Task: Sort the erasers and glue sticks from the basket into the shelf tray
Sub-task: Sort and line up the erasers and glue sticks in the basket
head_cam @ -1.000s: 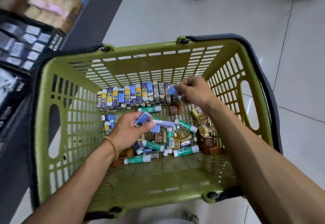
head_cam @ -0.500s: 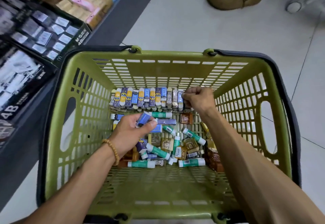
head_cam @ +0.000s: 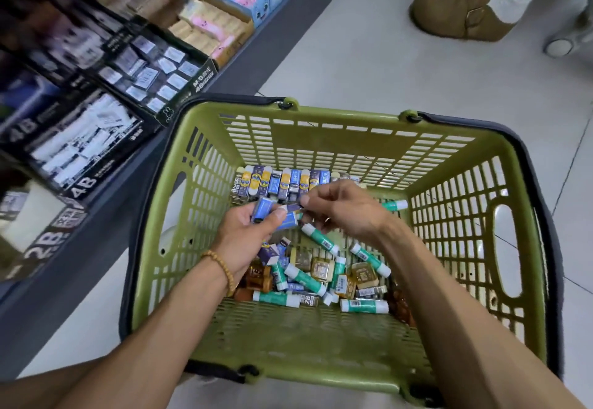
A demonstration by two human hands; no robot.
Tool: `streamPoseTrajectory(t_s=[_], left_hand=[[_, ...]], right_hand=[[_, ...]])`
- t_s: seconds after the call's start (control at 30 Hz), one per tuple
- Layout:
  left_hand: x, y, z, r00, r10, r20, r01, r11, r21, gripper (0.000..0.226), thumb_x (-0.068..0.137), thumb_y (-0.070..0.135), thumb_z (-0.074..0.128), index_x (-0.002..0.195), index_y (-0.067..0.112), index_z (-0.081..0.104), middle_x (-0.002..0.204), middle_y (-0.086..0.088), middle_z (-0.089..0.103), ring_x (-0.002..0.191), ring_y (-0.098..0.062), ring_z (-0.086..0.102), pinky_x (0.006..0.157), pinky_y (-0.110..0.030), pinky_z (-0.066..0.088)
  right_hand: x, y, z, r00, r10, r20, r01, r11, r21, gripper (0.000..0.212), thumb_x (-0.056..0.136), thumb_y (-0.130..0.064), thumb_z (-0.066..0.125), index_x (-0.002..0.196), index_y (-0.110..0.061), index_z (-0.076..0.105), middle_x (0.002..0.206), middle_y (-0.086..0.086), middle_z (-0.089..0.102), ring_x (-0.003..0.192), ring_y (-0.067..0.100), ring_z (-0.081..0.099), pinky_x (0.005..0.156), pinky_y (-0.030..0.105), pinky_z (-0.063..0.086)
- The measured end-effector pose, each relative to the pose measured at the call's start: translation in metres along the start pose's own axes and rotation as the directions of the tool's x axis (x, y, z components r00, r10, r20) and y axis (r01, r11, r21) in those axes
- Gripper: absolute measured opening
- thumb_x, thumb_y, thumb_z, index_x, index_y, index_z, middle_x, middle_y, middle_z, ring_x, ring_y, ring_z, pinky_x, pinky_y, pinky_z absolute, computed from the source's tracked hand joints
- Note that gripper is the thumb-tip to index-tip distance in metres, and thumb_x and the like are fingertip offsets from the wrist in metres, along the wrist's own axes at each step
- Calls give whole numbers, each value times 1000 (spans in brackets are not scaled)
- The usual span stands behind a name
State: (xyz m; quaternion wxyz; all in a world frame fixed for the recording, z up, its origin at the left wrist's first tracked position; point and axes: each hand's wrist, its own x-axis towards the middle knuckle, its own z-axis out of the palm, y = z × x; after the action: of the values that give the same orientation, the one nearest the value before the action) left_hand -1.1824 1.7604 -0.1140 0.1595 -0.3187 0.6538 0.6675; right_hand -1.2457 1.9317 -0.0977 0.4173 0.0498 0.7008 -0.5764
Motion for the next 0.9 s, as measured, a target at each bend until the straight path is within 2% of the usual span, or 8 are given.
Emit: streamPoseTrajectory(t_s=[0.07, 0.17, 0.23, 0.33, 0.5, 0.6, 0.7, 0.9], left_hand=[[-5, -2, -8, 997, 0, -72, 4, 998, 59, 6, 86, 20, 72, 86, 15, 72, 90, -11, 75, 81, -20, 63, 82, -37, 53], [-16, -5, -19, 992, -28, -119, 30, 999, 18, 10, 89, 16, 68, 85, 8, 69, 54, 9, 64, 54, -10, 54, 50, -19, 47], [-22, -7, -25, 987, -63, -149, 63, 998, -1, 10, 90, 15, 66, 86, 5, 69, 43, 13, 53, 51, -11, 45, 45, -18, 41], [-26, -6, -31, 982, -82, -169, 80, 997, -20, 15, 89, 18, 68, 90, 4, 71, 44, 14, 54, 56, -12, 46, 53, -23, 41], [-28, -4, -39, 976, -113, -184, 101, 992, -73, 14, 89, 18, 67, 90, 5, 72, 48, 12, 56, 55, -10, 45, 42, -17, 39], [-27, 1, -40, 973, -129, -192, 107, 987, -122, 13, 90, 14, 65, 91, 3, 70, 53, 6, 57, 55, -10, 46, 40, -16, 41], [-26, 1, -39, 969, -138, -207, 114, 986, -123, 13, 90, 15, 66, 88, 3, 70, 57, 1, 53, 49, -9, 46, 39, -15, 41], [-27, 2, -41, 968, -150, -202, 125, 983, -131, 11, 90, 17, 66, 87, 7, 70, 52, 9, 59, 47, -5, 50, 42, -17, 43]], right_hand=[[9, 1, 7, 997, -16, -78, 19, 999, 44, 18, 95, -11, 65, 95, 6, 67, 82, 17, 67, 60, 16, 54, 58, 28, 46], [26, 2, 17, 979, -31, -203, 58, 990, 130, 9, 88, 0, 71, 86, -3, 62, 76, 19, 64, 59, 19, 54, 58, 31, 48], [39, 2, 26, 970, -35, -242, 62, 992, 108, 13, 87, 4, 70, 92, -4, 61, 71, 12, 61, 57, 17, 55, 58, 29, 50], [62, 3, 41, 970, -58, -235, 72, 996, 48, 20, 89, 6, 67, 107, -2, 63, 80, 18, 61, 65, 24, 56, 65, 37, 49], [93, 5, 53, 974, -155, -168, 119, 972, -203, 27, 90, 0, 66, 114, -11, 68, 76, 14, 62, 64, 20, 54, 60, 29, 44], [100, 7, 53, 941, -211, -264, 105, 926, -363, 35, 88, -6, 68, 122, -12, 65, 65, -1, 65, 54, 8, 58, 50, 17, 43], [95, 10, 55, 887, -279, -368, 94, 889, -447, 40, 87, -21, 73, 123, -6, 63, 80, 2, 71, 70, 14, 66, 64, 23, 51], [101, 13, 67, 824, -344, -451, 88, 863, -497, 43, 85, -47, 73, 92, -5, 70, 68, 9, 71, 66, 25, 69, 65, 36, 56]])
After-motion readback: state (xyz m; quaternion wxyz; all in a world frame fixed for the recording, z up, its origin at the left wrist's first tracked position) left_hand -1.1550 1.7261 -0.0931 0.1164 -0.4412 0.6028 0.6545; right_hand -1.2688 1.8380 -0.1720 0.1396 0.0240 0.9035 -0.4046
